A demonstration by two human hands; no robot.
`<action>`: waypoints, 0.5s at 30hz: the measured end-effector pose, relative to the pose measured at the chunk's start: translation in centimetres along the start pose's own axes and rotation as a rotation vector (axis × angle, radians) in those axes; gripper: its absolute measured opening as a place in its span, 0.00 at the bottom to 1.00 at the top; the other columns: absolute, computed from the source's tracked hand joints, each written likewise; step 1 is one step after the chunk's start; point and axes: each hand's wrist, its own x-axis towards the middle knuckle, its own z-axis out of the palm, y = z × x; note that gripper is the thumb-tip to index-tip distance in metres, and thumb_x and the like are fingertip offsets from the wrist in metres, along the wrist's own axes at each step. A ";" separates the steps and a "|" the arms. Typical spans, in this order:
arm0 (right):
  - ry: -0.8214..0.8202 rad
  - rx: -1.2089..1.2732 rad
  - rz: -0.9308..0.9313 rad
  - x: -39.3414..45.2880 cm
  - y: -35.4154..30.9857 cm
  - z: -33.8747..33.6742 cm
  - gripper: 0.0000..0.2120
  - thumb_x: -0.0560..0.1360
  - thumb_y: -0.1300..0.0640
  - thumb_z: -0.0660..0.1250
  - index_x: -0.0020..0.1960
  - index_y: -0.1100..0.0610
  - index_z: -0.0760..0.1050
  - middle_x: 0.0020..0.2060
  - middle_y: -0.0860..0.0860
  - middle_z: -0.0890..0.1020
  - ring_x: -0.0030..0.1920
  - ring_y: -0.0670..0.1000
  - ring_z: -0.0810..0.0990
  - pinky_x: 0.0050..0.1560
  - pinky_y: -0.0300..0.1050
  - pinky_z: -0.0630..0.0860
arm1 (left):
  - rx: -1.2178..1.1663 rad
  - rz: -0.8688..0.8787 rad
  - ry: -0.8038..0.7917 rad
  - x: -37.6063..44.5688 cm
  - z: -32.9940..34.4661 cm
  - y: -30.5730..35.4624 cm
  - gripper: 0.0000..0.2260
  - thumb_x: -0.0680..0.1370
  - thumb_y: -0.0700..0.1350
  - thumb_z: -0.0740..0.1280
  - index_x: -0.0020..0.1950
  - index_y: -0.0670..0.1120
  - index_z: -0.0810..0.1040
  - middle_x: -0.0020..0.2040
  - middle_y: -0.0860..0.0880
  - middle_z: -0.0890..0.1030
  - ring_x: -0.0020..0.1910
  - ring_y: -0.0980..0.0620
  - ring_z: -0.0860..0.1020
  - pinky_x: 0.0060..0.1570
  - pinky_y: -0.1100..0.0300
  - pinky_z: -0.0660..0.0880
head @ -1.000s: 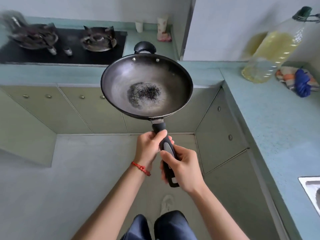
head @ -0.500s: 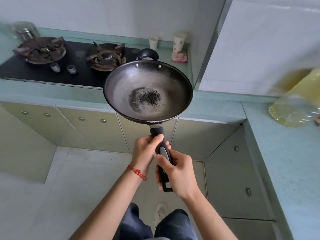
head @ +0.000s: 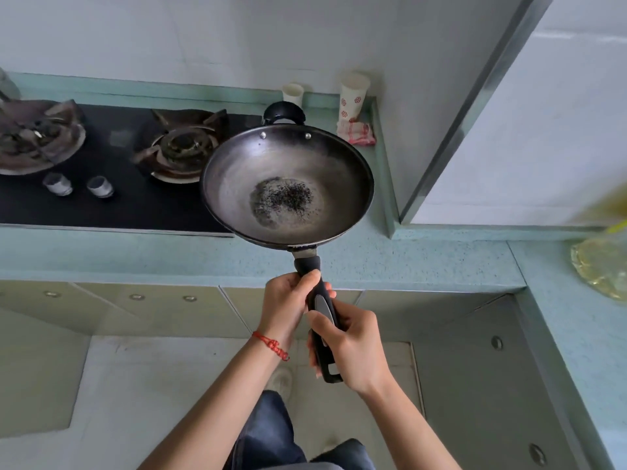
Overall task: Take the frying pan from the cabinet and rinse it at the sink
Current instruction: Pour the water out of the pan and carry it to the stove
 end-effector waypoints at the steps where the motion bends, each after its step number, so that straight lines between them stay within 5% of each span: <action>1: 0.011 0.004 0.001 1.3 -0.1 0.5 0.13 0.74 0.65 0.63 0.30 0.64 0.68 0.21 0.58 0.73 0.18 0.55 0.70 0.23 0.46 0.67 | 0.000 -0.007 -0.014 1.4 -0.3 0.6 0.11 0.75 0.36 0.62 0.33 0.36 0.76 0.24 0.48 0.80 0.27 0.52 0.80 0.31 0.61 0.79; 15: 0.074 -0.006 0.082 13.5 -0.1 2.4 0.12 0.72 0.63 0.63 0.32 0.63 0.68 0.24 0.61 0.75 0.19 0.55 0.71 0.24 0.43 0.68 | -0.019 -0.144 -0.076 13.8 -0.8 3.7 0.08 0.75 0.36 0.63 0.37 0.36 0.76 0.25 0.47 0.81 0.27 0.50 0.81 0.31 0.59 0.80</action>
